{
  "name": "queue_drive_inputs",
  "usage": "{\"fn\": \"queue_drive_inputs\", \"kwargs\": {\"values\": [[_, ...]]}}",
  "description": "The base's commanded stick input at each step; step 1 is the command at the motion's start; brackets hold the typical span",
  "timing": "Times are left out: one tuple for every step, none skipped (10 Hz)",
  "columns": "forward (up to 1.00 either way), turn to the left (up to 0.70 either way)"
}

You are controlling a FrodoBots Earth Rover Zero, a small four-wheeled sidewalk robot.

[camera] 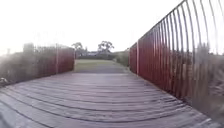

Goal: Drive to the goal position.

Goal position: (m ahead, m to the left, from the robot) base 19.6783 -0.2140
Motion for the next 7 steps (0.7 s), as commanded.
{"fn": "queue_drive_inputs", "kwargs": {"values": [[0.70,-0.14],[0.70,-0.14],[0.70,-0.14],[0.70,-0.14],[0.70,-0.14],[0.70,-0.14],[0.70,-0.14]]}}
